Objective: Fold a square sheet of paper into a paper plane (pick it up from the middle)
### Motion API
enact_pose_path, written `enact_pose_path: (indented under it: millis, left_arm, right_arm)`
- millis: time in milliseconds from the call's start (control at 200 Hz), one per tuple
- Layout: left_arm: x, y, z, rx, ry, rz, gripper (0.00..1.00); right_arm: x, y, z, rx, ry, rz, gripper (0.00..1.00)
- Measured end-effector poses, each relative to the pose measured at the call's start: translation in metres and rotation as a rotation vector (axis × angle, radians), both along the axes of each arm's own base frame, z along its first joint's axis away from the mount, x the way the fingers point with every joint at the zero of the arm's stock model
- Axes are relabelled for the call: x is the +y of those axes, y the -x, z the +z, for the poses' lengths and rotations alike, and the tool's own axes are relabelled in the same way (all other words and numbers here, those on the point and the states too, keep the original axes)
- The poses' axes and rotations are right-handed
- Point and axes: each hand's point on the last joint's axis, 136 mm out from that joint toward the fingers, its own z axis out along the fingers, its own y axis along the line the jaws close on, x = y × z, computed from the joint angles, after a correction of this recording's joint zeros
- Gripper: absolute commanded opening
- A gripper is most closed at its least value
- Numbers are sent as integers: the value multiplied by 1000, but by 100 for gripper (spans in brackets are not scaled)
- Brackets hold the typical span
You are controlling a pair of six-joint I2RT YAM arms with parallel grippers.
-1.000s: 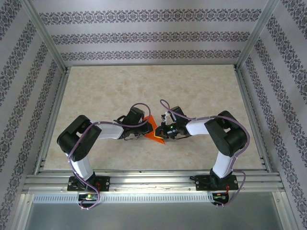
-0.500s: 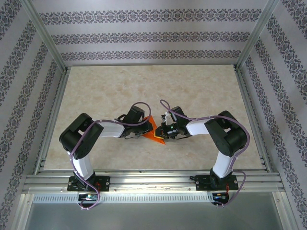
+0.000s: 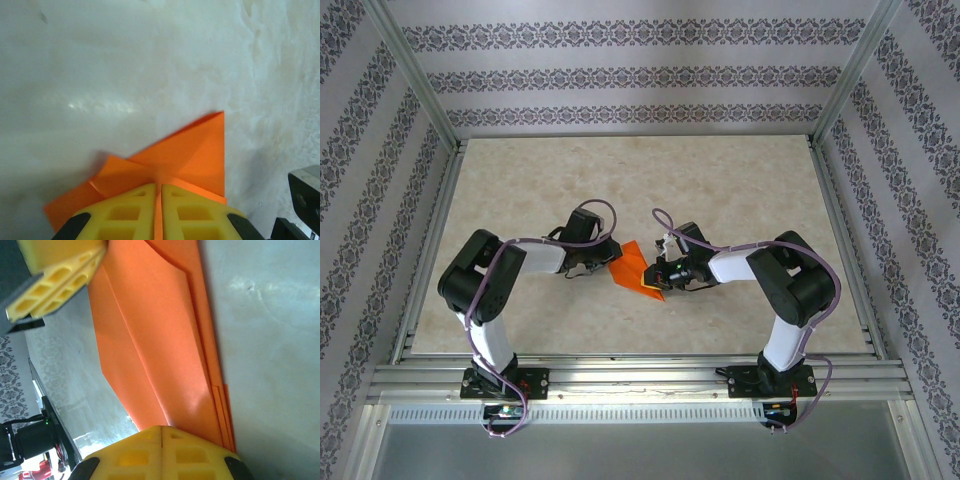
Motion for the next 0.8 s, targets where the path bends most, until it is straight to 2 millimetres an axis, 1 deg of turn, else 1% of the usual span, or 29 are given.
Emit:
enact_pose_path:
  millis: [210, 300, 410, 505, 570, 639, 739, 799]
  left_arm:
    - [25, -20, 2, 8, -47, 24, 13]
    - [34, -24, 3, 14, -67, 29, 13]
    - [35, -29, 10, 11, -80, 16, 13]
    - [34, -30, 21, -9, -74, 14, 13]
    - [31, -29, 34, -33, -66, 9, 13]
    - [23, -27, 51, -71, -51, -8, 13]
    - [1, -18, 71, -117, -19, -57, 13]
    - [-13, -11, 73, -127, 0, -90, 13]
  right_arm:
    - [0, 2, 0, 5, -5, 8, 0]
    - [0, 3, 0, 8, -6, 9, 0]
    - [0, 3, 0, 8, -6, 9, 0]
    - [0, 3, 0, 8, -7, 9, 0]
    - [0, 3, 0, 9, -8, 10, 0]
    - [0, 3, 1, 10, -9, 10, 0]
    - [0, 3, 1, 9, -9, 10, 0]
    - [0, 3, 1, 12, -8, 9, 0]
